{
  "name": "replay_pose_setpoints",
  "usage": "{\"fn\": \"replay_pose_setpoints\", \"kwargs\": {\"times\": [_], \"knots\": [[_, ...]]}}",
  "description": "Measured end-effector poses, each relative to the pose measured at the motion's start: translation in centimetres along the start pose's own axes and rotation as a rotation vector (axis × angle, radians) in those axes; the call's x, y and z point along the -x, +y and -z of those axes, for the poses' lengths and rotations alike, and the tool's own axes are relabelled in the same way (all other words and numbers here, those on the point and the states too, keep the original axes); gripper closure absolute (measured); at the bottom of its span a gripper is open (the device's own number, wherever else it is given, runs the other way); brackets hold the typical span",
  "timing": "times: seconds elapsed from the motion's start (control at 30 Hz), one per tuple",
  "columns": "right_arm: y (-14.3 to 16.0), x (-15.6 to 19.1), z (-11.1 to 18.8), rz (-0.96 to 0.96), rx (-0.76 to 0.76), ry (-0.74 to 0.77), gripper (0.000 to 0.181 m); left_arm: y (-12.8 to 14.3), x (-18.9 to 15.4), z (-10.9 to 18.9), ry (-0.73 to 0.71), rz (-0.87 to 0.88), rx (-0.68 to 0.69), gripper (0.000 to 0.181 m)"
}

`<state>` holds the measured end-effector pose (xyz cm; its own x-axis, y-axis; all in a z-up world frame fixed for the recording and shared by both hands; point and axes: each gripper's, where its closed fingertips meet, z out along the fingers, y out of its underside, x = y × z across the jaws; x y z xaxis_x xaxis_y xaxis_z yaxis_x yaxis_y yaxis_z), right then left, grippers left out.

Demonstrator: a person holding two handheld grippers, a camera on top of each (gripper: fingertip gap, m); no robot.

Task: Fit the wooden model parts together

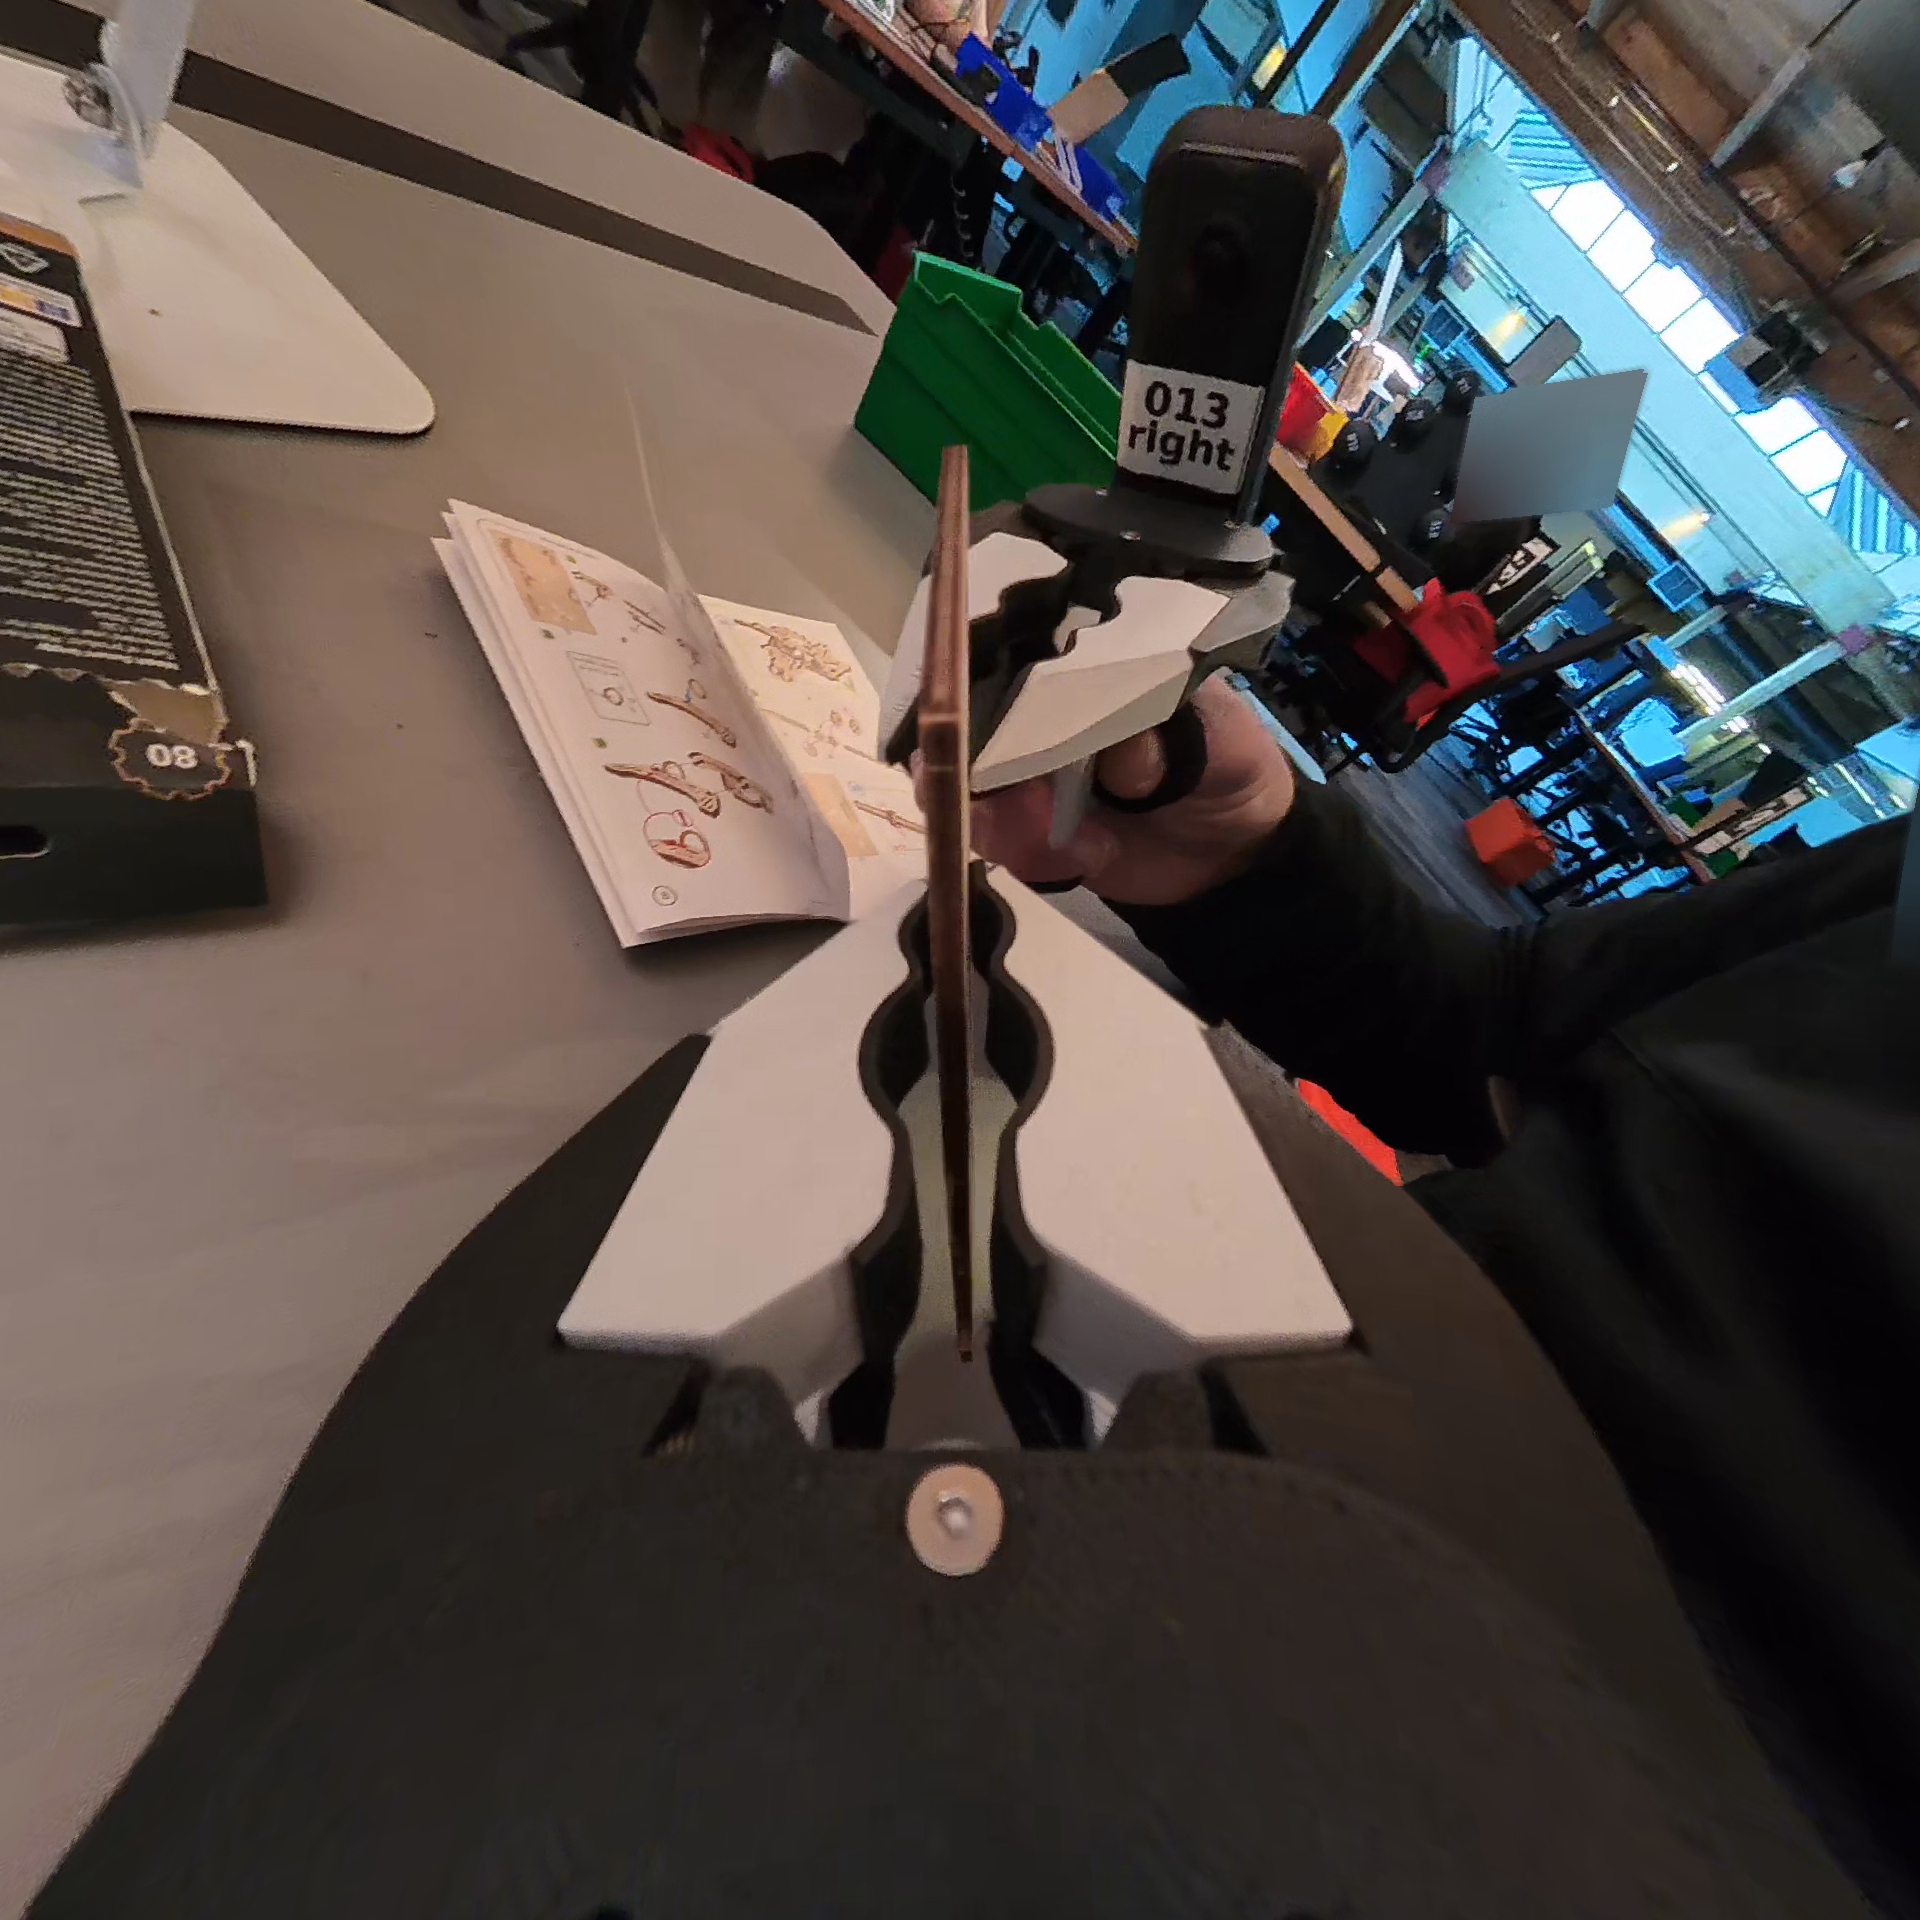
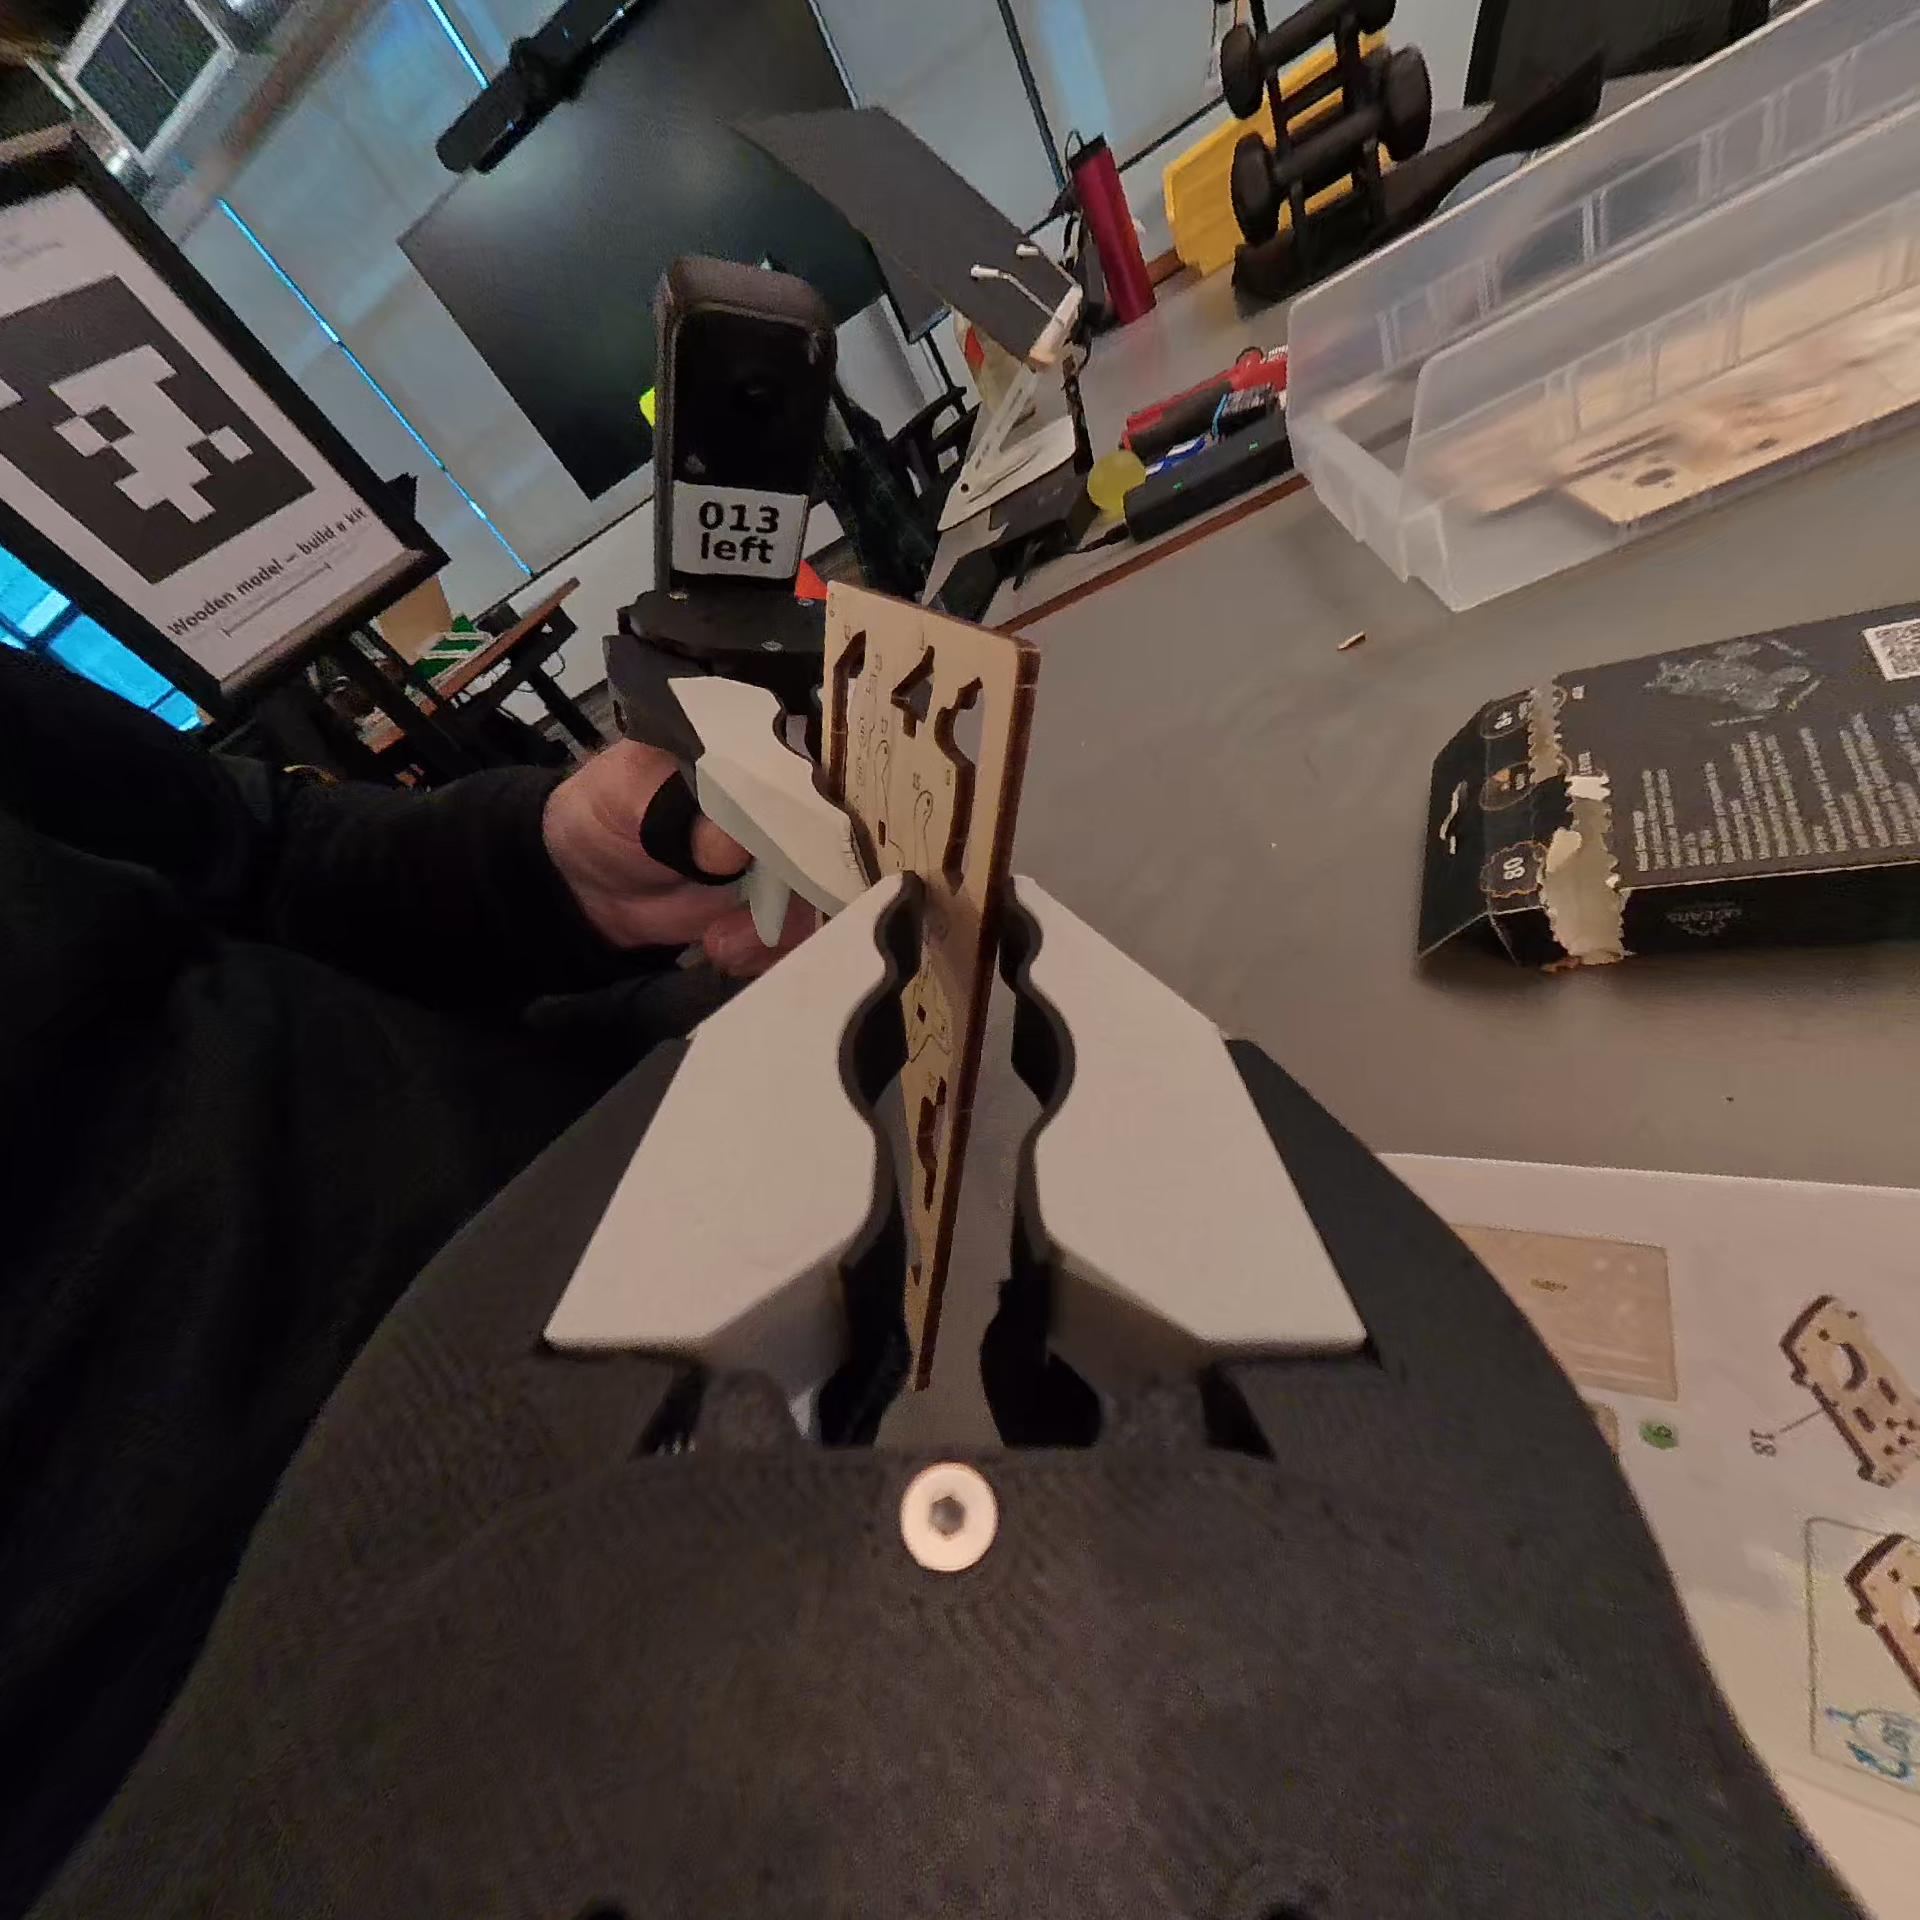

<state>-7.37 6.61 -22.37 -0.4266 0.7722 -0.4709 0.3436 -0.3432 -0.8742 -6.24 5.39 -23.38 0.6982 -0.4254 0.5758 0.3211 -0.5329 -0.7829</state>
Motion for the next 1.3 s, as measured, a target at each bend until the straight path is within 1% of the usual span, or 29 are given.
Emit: {"fn": "replay_pose_setpoints", "kwargs": {"times": [0.17, 0.37, 0.57, 0.63, 0.7, 0.77, 0.9, 0.97, 1.1, 1.17, 1.3], "knots": [[0.3, -0.9, -0.7, -0.005, 0.013, 0.042, 0.170, 0.2, 1.3, 0.3, -0.086, -0.079, 0.020, 0.179], [0.7, -2.0, -1.5, 0.006, 0.036, 0.093, 0.170, 0.4, 2.5, 0.5, -0.159, -0.116, 0.030, 0.179], [0.1, -2.3, -1.8, 0.002, 0.006, 0.124, 0.167, -0.2, 2.7, 0.7, -0.139, -0.079, -0.029, 0.180], [-0.3, -2.2, -1.7, -0.018, -0.004, 0.098, 0.167, -0.4, 2.6, 0.7, -0.114, -0.059, -0.046, 0.180], [-0.6, -2.2, -1.8, -0.005, -0.019, 0.107, 0.167, -0.5, 2.6, 0.8, -0.110, -0.052, -0.049, 0.180], [-1.2, -1.8, -1.8, -0.032, -0.045, 0.072, 0.164, -0.7, 2.4, 1.0, -0.088, -0.026, -0.063, 0.180], [-1.8, -1.9, -2.0, -0.039, -0.064, 0.063, 0.168, -0.6, 2.3, 0.9, -0.082, -0.019, -0.056, 0.180], [-1.7, -2.0, -2.3, -0.048, -0.058, 0.065, 0.167, -0.4, 2.3, 0.8, -0.095, -0.029, -0.050, 0.179], [-1.4, -2.0, -2.5, -0.006, -0.025, 0.093, 0.166, -0.2, 2.7, 1.0, -0.143, -0.084, -0.021, 0.179], [-1.4, -2.1, -2.6, 0.016, -0.011, 0.103, 0.166, -0.2, 2.7, 1.0, -0.155, -0.083, -0.014, 0.179], [-1.4, -2.9, -3.0, 0.111, 0.016, 0.197, 0.164, -0.4, 3.4, 1.0, -0.195, -0.077, -0.023, 0.178]]}}
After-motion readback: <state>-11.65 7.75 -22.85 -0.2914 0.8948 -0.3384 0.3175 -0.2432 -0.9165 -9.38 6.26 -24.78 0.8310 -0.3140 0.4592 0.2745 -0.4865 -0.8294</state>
